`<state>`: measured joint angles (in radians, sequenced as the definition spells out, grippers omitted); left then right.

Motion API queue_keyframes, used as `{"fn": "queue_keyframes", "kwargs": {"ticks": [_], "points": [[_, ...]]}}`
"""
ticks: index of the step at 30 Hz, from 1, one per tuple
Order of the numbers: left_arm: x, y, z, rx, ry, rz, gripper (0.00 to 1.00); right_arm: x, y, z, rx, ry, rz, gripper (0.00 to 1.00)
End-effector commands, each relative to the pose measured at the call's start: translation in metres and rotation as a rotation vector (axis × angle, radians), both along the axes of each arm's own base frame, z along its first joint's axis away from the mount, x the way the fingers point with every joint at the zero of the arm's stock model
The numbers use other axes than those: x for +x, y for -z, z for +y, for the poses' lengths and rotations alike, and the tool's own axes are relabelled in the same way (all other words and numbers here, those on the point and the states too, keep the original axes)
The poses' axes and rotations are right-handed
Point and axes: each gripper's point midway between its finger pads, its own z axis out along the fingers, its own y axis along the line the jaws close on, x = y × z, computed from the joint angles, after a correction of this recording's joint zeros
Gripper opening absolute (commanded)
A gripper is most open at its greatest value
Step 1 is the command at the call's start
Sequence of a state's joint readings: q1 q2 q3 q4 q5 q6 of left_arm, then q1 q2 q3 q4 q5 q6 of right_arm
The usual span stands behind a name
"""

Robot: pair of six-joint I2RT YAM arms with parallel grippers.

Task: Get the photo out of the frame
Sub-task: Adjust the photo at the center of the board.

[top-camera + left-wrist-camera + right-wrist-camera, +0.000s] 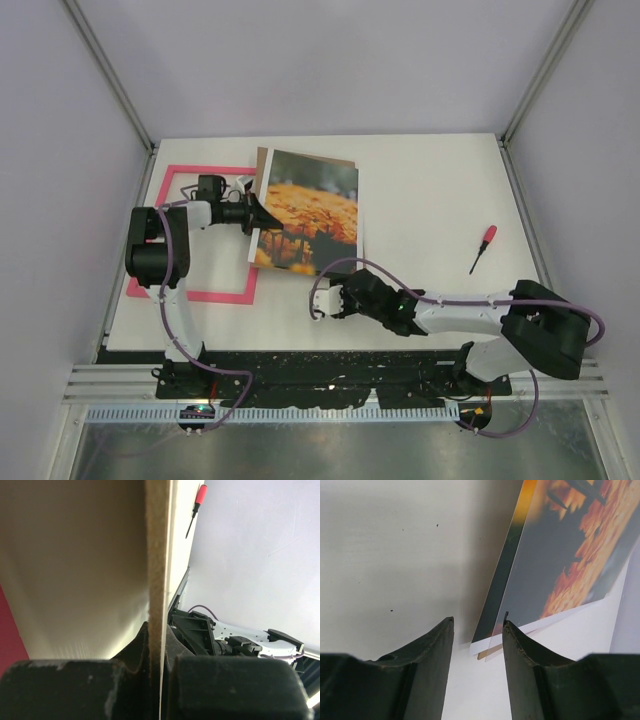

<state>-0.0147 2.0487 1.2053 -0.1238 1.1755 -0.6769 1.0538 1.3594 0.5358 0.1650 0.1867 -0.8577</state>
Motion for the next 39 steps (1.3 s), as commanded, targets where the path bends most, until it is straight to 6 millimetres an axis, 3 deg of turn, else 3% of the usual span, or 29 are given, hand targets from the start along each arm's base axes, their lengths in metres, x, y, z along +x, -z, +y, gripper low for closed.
{"fn": "queue_keyframes", "kwargs": {"ticks": [1,22,28,34,39], "points": [[0.003,-0.027,0.002,-0.039,0.007,-0.062,0.0,0.011,-0.008,0.008,0.045,0.042,-0.046,0.48],[0.002,-0.031,0.001,-0.054,0.013,-0.065,0.0,0.033,0.002,0.007,0.009,0.127,-0.125,0.36],[0.002,-0.031,0.001,-0.06,0.015,-0.065,0.0,0.038,-0.004,0.004,0.011,0.152,-0.162,0.27],[0.002,-0.033,0.001,-0.063,0.017,-0.07,0.0,0.036,0.002,0.003,-0.009,0.144,-0.145,0.09],[0.006,-0.034,0.013,-0.065,-0.011,-0.072,0.0,0.032,0.0,0.002,-0.005,0.13,-0.121,0.08]]}}
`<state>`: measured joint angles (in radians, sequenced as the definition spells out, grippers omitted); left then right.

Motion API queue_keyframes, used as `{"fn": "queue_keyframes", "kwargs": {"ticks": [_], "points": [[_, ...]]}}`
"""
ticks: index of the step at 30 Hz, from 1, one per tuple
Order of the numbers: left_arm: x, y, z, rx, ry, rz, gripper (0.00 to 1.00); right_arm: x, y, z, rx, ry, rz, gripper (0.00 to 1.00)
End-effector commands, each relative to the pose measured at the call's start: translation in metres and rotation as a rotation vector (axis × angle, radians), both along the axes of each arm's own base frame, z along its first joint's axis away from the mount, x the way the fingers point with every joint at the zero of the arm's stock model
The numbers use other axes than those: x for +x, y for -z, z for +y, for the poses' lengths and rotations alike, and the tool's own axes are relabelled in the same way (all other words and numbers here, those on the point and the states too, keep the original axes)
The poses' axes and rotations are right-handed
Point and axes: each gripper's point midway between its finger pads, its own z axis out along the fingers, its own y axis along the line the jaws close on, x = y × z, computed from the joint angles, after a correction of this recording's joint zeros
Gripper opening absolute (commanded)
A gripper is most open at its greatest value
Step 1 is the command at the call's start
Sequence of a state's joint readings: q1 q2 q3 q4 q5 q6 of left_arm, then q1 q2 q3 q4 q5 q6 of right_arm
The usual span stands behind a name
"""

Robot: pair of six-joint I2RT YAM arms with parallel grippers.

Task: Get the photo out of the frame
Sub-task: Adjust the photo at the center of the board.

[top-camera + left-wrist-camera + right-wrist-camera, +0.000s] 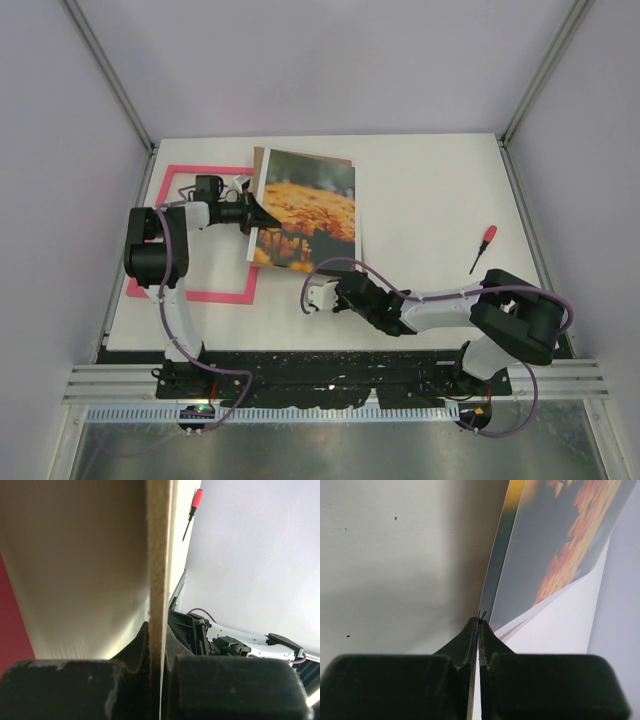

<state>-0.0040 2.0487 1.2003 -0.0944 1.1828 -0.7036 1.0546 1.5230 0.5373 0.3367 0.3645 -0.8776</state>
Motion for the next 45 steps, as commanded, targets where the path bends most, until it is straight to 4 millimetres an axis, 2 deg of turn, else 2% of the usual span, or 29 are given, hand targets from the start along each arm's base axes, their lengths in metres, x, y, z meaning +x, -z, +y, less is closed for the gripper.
{"fn": "queue_keyframes", "kwargs": {"ticks": [1,10,23,25,27,28,31,37,45], "points": [[0.003,-0.032,0.009,-0.053,0.003,-0.07,0.0,0.002,-0.019,0.009,0.057,-0.007,-0.013,0.08],[0.003,-0.034,0.012,-0.061,0.001,-0.07,0.02,-0.007,-0.028,-0.007,0.064,-0.032,0.062,0.08],[0.003,-0.038,0.012,-0.065,0.001,-0.074,0.07,-0.021,-0.012,-0.034,0.013,-0.038,0.151,0.08],[0.003,-0.039,0.012,-0.065,0.002,-0.077,0.07,-0.02,-0.014,-0.031,0.028,-0.032,0.154,0.08],[0.003,-0.039,0.012,-0.065,0.002,-0.075,0.06,-0.018,-0.017,-0.028,0.039,-0.037,0.147,0.18],[0.003,-0.039,0.012,-0.064,0.001,-0.075,0.07,-0.017,-0.019,-0.027,0.044,-0.037,0.141,0.27],[0.003,-0.041,0.012,-0.065,0.001,-0.083,0.06,-0.013,-0.024,-0.022,0.053,-0.051,0.114,0.35],[0.004,-0.039,0.013,-0.065,-0.003,-0.077,0.06,-0.007,-0.019,-0.008,0.043,-0.066,0.09,0.37],[0.005,-0.04,0.016,-0.065,-0.009,-0.079,0.06,0.007,-0.023,0.01,0.061,-0.049,0.022,0.38]]}}
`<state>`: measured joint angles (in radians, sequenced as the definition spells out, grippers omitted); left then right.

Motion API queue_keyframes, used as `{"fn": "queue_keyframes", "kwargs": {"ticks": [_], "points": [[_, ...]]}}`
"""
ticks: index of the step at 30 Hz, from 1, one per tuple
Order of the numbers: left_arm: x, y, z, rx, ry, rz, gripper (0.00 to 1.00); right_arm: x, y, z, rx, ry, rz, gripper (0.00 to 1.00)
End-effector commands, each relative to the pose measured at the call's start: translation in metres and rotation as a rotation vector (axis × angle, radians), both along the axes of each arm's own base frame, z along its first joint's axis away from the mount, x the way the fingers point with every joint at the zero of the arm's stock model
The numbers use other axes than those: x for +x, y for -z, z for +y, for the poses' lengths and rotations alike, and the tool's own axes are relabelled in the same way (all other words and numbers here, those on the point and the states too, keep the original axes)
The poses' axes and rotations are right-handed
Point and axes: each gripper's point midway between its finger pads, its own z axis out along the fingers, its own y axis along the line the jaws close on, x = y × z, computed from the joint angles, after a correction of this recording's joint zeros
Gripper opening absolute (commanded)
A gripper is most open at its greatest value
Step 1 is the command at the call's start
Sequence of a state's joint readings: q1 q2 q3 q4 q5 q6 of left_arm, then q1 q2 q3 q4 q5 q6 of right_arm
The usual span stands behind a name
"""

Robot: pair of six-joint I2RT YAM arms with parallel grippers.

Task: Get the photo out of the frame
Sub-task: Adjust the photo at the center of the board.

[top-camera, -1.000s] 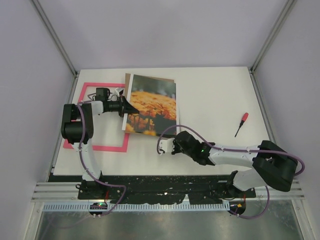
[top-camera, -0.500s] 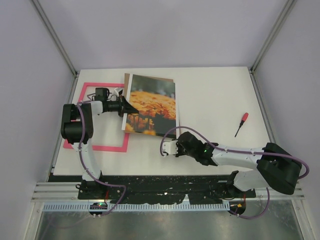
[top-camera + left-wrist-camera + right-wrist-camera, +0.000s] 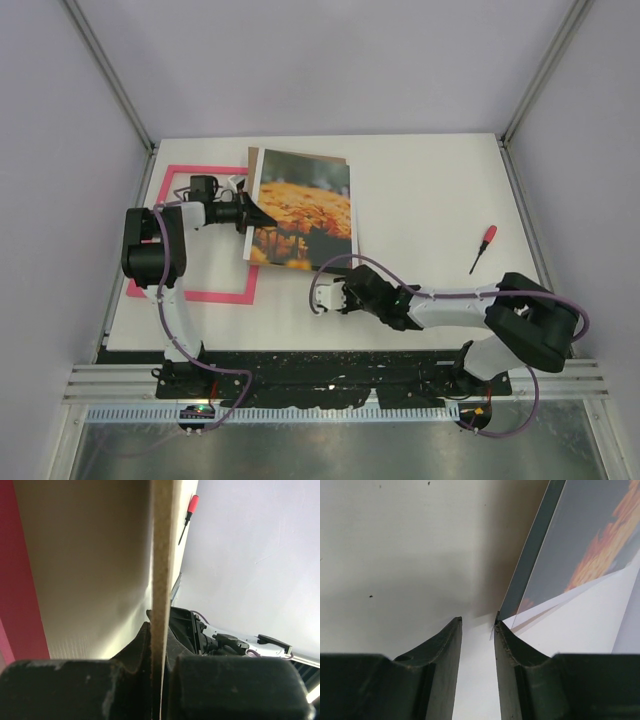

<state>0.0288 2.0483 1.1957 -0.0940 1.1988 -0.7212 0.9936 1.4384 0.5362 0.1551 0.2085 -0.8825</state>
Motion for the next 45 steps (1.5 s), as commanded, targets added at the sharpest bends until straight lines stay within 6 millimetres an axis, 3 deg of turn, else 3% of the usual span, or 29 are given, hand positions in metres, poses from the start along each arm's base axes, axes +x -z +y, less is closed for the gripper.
{"fn": "queue_keyframes", "kwargs": {"ticks": [1,9,16,30,45], "points": [[0.002,-0.037,0.004,-0.047,0.018,-0.097,0.07,0.024,-0.034,0.026,0.102,0.026,-0.129,0.37],[0.002,-0.039,0.003,-0.05,0.021,-0.103,0.06,0.034,-0.029,0.031,0.093,0.053,-0.163,0.33],[0.002,-0.039,0.003,-0.055,0.023,-0.099,0.07,0.037,-0.025,0.028,0.076,0.065,-0.178,0.08],[0.002,-0.04,0.003,-0.058,0.022,-0.095,0.14,0.015,-0.036,0.018,0.082,-0.005,-0.122,0.08],[0.002,-0.044,0.005,-0.061,0.018,-0.1,0.16,0.0,-0.032,0.005,0.061,-0.029,-0.074,0.08]]}}
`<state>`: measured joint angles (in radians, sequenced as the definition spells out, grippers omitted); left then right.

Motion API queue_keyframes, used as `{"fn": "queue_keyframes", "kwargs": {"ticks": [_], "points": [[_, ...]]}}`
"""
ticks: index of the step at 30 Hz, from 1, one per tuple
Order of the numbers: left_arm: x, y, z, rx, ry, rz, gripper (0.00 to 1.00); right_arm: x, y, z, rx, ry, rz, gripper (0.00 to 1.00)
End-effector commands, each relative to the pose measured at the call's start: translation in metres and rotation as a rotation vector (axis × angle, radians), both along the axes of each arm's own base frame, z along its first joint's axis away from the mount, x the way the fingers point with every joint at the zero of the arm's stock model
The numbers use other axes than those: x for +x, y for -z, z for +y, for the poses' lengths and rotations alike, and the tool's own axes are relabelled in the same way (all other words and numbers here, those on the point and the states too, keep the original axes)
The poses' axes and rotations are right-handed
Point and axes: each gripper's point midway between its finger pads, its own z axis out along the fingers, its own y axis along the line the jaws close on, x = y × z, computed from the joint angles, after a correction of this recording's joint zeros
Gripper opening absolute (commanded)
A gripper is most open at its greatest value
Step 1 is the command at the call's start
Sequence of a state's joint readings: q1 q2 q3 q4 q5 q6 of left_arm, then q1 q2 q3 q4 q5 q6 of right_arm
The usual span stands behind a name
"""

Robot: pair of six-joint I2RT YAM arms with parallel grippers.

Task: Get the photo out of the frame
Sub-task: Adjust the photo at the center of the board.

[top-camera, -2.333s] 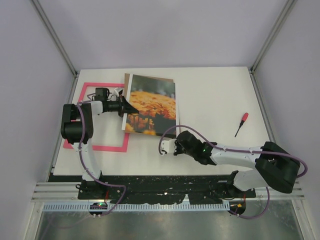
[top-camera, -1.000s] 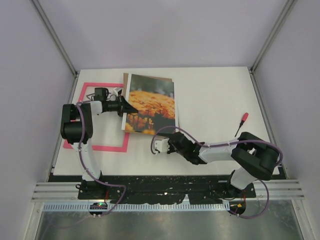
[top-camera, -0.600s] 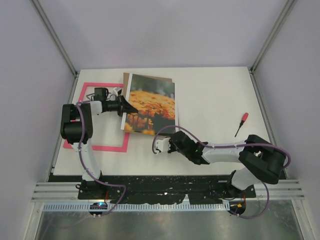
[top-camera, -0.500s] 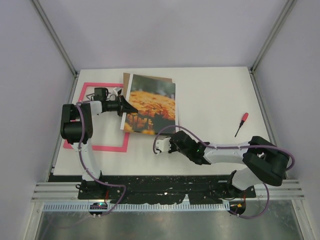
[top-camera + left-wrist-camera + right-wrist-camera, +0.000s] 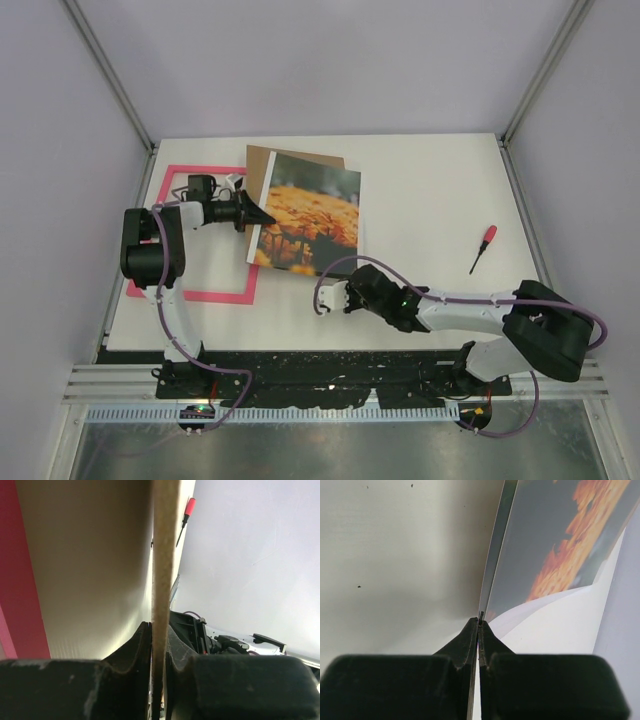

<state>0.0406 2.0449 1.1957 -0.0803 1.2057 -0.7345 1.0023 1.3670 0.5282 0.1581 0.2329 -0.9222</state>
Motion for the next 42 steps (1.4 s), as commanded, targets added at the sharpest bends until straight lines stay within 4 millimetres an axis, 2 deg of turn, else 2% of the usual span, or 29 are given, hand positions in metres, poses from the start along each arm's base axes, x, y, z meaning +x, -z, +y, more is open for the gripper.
{"fn": "queue_keyframes", "kwargs": {"ticks": [1,4,7,13,18,25,29,39,41,42], "points": [[-0.001,-0.041,0.001,-0.052,0.029,-0.094,0.15,-0.003,-0.009,0.004,0.036,-0.016,-0.003,0.08],[-0.001,-0.042,0.001,-0.054,0.03,-0.095,0.1,-0.005,-0.007,0.003,0.028,-0.019,0.005,0.08],[-0.001,-0.041,0.001,-0.053,0.027,-0.092,0.09,-0.009,-0.005,0.002,0.02,-0.034,0.02,0.08],[0.0,-0.04,0.002,-0.052,0.024,-0.09,0.15,-0.021,-0.004,-0.002,0.009,-0.076,0.051,0.08],[0.0,-0.041,0.002,-0.052,0.024,-0.091,0.16,-0.029,0.006,-0.007,-0.018,-0.099,0.088,0.08],[0.0,-0.037,0.002,-0.052,0.024,-0.08,0.08,-0.04,0.017,-0.017,-0.062,-0.131,0.127,0.08],[0.001,-0.035,0.002,-0.049,0.021,-0.077,0.0,-0.048,0.019,-0.022,-0.077,-0.15,0.152,0.08],[0.0,-0.036,0.002,-0.049,0.023,-0.085,0.0,-0.059,0.024,-0.032,-0.11,-0.154,0.207,0.08],[0.001,-0.035,0.002,-0.048,0.022,-0.085,0.0,-0.062,0.029,-0.035,-0.128,-0.122,0.255,0.31],[0.0,-0.036,0.002,-0.049,0.024,-0.085,0.0,-0.062,0.025,-0.033,-0.125,-0.119,0.27,0.43]]}}
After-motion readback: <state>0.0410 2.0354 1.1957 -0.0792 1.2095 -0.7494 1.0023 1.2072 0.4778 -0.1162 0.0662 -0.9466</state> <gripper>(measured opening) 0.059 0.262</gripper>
